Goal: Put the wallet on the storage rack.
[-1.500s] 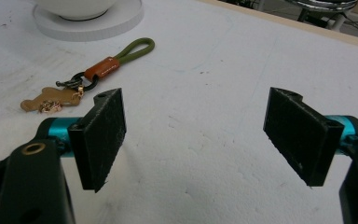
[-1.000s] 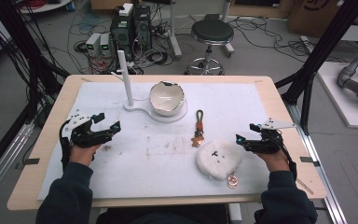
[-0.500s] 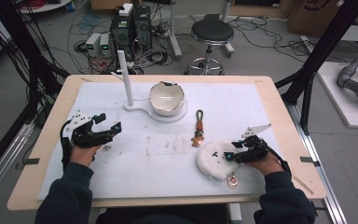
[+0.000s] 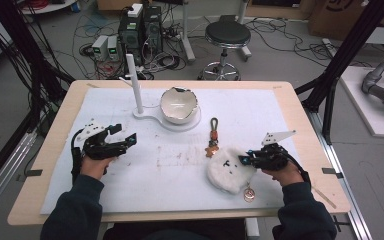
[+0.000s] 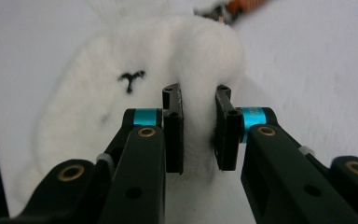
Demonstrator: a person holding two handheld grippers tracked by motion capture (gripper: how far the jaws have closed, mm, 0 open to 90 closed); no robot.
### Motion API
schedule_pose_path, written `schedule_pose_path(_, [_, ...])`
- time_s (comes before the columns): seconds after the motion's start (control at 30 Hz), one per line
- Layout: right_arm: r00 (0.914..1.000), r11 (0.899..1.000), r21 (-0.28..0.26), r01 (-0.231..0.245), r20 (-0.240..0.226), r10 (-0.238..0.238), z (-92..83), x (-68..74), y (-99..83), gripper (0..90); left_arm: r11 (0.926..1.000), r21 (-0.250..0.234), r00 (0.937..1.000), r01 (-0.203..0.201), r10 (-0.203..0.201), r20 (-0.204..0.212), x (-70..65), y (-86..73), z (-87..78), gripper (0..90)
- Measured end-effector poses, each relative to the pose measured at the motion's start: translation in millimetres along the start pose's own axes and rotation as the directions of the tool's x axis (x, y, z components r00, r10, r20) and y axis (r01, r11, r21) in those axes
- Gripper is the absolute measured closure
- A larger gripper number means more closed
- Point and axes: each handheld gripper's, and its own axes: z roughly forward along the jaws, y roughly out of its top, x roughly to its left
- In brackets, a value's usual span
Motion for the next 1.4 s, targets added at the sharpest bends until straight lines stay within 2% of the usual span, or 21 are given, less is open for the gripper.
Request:
schedule_pose_path(0.13, [0.9991, 0.993, -0.110, 0.039, 0.019, -0.037, -1.9, 12.6, 14.6, 77.6, 1.0000, 0.008, 0.9977, 0.004, -0.005, 0.068, -10.6, 0.9, 7.4, 23.8])
schedule_pose_path(0.2, [0.9983, 0.989, -0.140, 0.056, 0.025, -0.053, 0.5, 19.3, 21.0, 77.6, 0.9998, 0.018, 0.9910, -0.004, 0.002, 0.134, -23.2, 2.2, 14.9, 23.8])
schedule_pose_path(0.33, [0.9972, 0.978, -0.193, 0.074, 0.028, -0.070, 5.5, 29.2, 30.1, 77.6, 0.9994, 0.029, 0.9818, -0.018, 0.012, 0.190, -33.8, 2.6, 20.8, 24.2])
schedule_pose_path(0.37, [0.9972, 0.971, -0.228, 0.074, 0.016, -0.073, 8.1, 34.9, 35.3, 77.6, 0.9990, 0.041, 0.9728, -0.019, 0.009, 0.231, -41.0, 2.2, 25.4, 24.2])
schedule_pose_path(0.4, [0.9972, 0.971, -0.228, 0.074, 0.016, -0.073, 8.1, 34.9, 35.3, 77.6, 0.9990, 0.041, 0.9728, -0.019, 0.009, 0.231, -41.0, 2.2, 25.4, 24.2])
schedule_pose_path(0.43, [0.9966, 0.963, -0.258, 0.081, 0.008, -0.082, 11.2, 40.4, 40.1, 77.6, 0.9985, 0.051, 0.9611, -0.020, 0.005, 0.276, -47.6, 1.2, 29.7, 24.2])
schedule_pose_path(0.47, [0.9966, 0.963, -0.258, 0.081, 0.008, -0.082, 11.2, 40.4, 40.1, 77.6, 0.9985, 0.051, 0.9611, -0.020, 0.005, 0.276, -47.6, 1.2, 29.7, 23.9])
schedule_pose_path(0.5, [0.9955, 0.956, -0.280, 0.093, 0.010, -0.094, 15.0, 46.0, 44.6, 77.6, 0.9984, 0.055, 0.9449, -0.014, -0.005, 0.327, -53.5, 0.6, 33.6, 23.1])
schedule_pose_path(0.53, [0.9955, 0.956, -0.280, 0.093, 0.010, -0.094, 15.0, 46.0, 44.6, 77.6, 0.9984, 0.055, 0.9449, -0.014, -0.005, 0.327, -53.5, 0.6, 33.6, 23.0])
schedule_pose_path(0.57, [0.9937, 0.950, -0.292, 0.111, 0.018, -0.110, 19.1, 51.5, 48.8, 77.6, 0.9984, 0.053, 0.9335, -0.017, -0.003, 0.359, -60.0, 0.6, 36.6, 23.0])
schedule_pose_path(0.6, [0.9937, 0.950, -0.292, 0.111, 0.018, -0.110, 19.1, 51.5, 48.8, 77.6, 0.9984, 0.053, 0.9335, -0.017, -0.003, 0.359, -60.0, 0.6, 36.6, 22.9])
schedule_pose_path(0.63, [0.9929, 0.947, -0.299, 0.117, 0.015, -0.118, 22.9, 56.7, 52.7, 77.6, 0.9977, 0.060, 0.9207, -0.031, 0.005, 0.390, -66.8, 0.1, 39.9, 22.9])
schedule_pose_path(0.87, [0.9847, 0.942, -0.296, 0.159, -0.022, -0.173, 37.4, 73.3, 62.2, 77.5, 0.9952, 0.083, 0.9003, -0.052, 0.011, 0.435, -81.4, -2.6, 49.0, 23.9])
schedule_pose_path(0.9, [0.9837, 0.942, -0.293, 0.163, -0.026, -0.178, 39.9, 74.9, 63.3, 77.5, 0.9935, 0.093, 0.8928, -0.066, 0.017, 0.450, -83.4, -3.2, 49.9, 28.5])
schedule_pose_path(0.93, [0.9837, 0.942, -0.293, 0.163, -0.026, -0.178, 39.9, 74.9, 63.3, 77.5, 0.9935, 0.093, 0.8928, -0.066, 0.017, 0.450, -83.4, -3.2, 49.9, 33.8])
schedule_pose_path(0.97, [0.9824, 0.942, -0.292, 0.166, -0.034, -0.183, 42.5, 76.4, 64.3, 77.5, 0.9906, 0.104, 0.8843, -0.088, 0.030, 0.466, -84.9, -4.1, 50.7, 38.8])
schedule_pose_path(1.1, [0.9817, 0.944, -0.285, 0.164, -0.047, -0.185, 45.0, 78.1, 65.1, 77.3, 0.9815, 0.131, 0.8702, -0.139, 0.058, 0.489, -86.4, -6.4, 51.7, 63.2])
schedule_pose_path(1.27, [0.9832, 0.946, -0.283, 0.157, -0.045, -0.177, 46.2, 77.6, 64.9, 75.8, 0.9819, 0.105, 0.8723, -0.158, 0.089, 0.481, -86.1, -5.4, 49.8, 75.8])
schedule_pose_path(1.33, [0.9867, 0.948, -0.282, 0.146, -0.027, -0.160, 46.8, 76.2, 64.3, 68.6, 0.9830, 0.084, 0.8748, -0.163, 0.105, 0.473, -84.7, -3.7, 47.5, 77.4])
schedule_pose_path(1.37, [0.9925, 0.953, -0.279, 0.117, 0.000, -0.122, 46.5, 71.5, 62.9, 52.9, 0.9834, 0.067, 0.8794, -0.169, 0.120, 0.461, -82.9, -2.2, 44.8, 77.9])
schedule_pose_path(1.4, [0.9944, 0.955, -0.278, 0.103, 0.006, -0.105, 46.2, 69.2, 62.1, 48.6, 0.9834, 0.067, 0.8794, -0.169, 0.120, 0.461, -82.9, -2.2, 44.8, 78.0])
